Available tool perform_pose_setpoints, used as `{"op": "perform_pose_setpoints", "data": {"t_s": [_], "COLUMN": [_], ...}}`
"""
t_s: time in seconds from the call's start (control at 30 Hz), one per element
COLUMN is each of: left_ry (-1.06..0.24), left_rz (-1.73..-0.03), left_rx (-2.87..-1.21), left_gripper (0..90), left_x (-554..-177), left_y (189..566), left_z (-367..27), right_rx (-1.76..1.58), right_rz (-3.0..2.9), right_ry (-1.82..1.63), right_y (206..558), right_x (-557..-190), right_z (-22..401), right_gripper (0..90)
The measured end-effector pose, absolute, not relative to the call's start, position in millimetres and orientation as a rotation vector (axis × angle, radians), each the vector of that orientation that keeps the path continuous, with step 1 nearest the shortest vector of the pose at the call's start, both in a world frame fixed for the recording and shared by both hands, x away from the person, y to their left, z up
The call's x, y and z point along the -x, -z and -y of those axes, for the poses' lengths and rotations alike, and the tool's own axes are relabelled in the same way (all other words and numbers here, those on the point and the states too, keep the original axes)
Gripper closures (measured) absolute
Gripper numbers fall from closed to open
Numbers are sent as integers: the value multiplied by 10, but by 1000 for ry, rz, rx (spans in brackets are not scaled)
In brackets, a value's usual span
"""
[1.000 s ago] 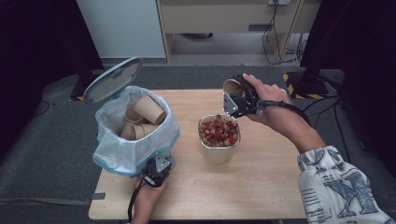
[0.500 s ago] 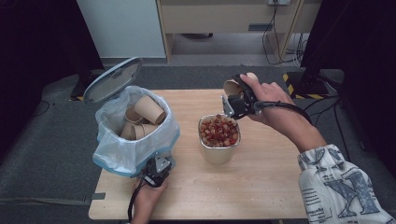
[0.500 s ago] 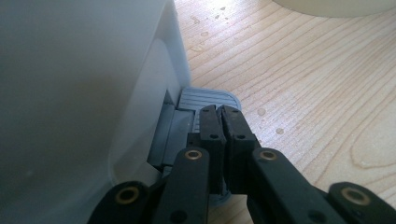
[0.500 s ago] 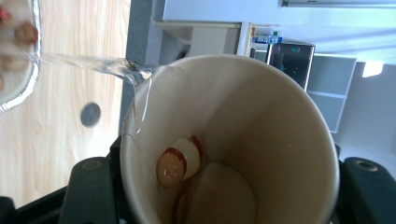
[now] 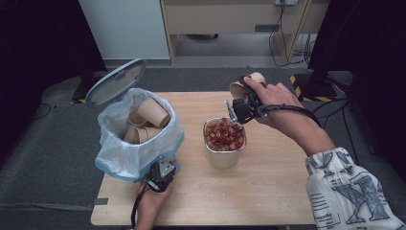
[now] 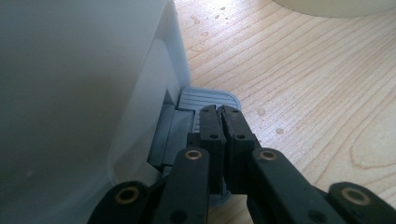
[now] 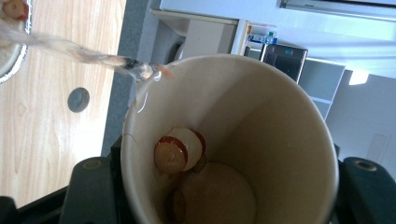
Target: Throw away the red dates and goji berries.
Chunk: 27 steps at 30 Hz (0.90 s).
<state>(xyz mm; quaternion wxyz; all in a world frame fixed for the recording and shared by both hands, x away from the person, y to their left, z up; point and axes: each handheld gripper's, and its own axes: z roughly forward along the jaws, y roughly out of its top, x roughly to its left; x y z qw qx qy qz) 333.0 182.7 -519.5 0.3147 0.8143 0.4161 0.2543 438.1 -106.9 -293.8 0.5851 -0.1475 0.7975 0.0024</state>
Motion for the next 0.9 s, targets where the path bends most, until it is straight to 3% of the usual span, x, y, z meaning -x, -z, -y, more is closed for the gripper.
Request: {"op": "perform_pose_setpoints", "data": {"t_s": [0.9], "left_ry": [-670], "left_rz": [-1096], "left_rx": [-2146], "left_gripper": [869], "left_x": [-3329], "left_y": [5196], "left_z": [-1825], "right_rx": [374], "right_rz": [-1835], "right_ry": [30], "right_y": [2893], "right_x": [-4366], "right_z": [1045], "right_gripper": [349]}}
